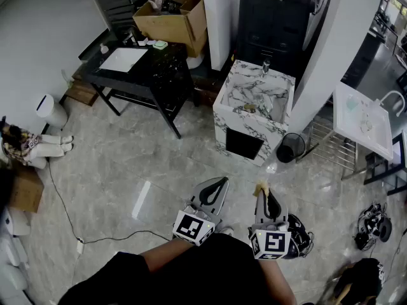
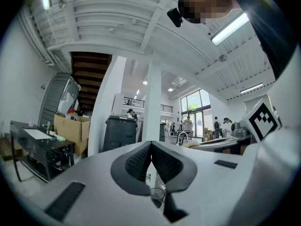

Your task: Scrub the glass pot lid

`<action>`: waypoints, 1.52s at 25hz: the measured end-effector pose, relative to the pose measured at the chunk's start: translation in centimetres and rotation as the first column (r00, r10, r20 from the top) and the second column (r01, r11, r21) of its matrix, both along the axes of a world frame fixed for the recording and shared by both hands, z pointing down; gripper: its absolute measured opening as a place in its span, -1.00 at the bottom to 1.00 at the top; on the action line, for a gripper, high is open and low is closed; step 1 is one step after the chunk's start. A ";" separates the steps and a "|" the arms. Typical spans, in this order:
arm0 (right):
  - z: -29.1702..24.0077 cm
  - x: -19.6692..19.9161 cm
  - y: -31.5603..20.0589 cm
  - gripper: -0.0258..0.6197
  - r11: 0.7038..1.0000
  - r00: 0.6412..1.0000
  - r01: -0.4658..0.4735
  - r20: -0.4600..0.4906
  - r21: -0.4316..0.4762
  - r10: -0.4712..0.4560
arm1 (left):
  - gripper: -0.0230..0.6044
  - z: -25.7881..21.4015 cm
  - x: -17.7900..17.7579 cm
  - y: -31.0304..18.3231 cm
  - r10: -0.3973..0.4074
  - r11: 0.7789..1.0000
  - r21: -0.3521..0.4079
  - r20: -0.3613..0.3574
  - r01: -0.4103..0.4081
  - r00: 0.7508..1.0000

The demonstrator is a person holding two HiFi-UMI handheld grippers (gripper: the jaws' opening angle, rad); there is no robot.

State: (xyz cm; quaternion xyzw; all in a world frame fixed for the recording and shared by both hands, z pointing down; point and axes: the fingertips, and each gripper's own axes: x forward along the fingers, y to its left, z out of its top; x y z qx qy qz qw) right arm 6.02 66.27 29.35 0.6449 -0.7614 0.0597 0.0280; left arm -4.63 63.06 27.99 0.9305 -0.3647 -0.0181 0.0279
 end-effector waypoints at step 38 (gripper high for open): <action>2.6 1.1 -19.4 -0.74 0.996 0.999 0.020 0.033 -0.086 -0.018 | -0.87 5.0 1.3 -22.9 0.006 0.986 -0.164 0.009 -0.005 1.000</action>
